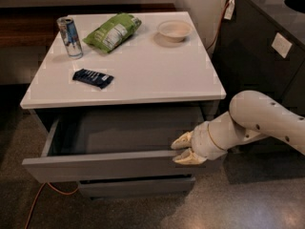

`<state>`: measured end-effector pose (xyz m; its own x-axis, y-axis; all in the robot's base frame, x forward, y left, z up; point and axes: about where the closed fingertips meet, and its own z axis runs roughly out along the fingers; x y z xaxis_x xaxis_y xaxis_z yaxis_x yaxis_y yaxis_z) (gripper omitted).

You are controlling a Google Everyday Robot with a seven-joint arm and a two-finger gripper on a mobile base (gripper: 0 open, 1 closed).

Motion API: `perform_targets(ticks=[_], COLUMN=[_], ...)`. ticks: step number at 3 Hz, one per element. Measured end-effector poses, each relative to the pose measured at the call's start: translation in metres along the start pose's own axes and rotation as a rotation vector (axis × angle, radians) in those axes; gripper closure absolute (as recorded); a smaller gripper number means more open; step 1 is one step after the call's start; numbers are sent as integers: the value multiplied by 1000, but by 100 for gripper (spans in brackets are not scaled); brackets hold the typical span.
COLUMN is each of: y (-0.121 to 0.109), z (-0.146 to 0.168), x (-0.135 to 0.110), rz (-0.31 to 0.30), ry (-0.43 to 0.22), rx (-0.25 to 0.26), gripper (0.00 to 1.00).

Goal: Place rxbar blueberry into top drawer

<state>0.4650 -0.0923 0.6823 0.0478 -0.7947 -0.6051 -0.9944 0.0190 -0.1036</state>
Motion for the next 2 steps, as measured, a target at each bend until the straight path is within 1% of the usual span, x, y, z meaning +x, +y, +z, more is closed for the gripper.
perform_targets(ticks=[1, 2], y=[22, 25], z=[-5, -5], x=[-5, -6], rz=[17, 17], ry=[-52, -59], rx=[-14, -15], gripper=[100, 100])
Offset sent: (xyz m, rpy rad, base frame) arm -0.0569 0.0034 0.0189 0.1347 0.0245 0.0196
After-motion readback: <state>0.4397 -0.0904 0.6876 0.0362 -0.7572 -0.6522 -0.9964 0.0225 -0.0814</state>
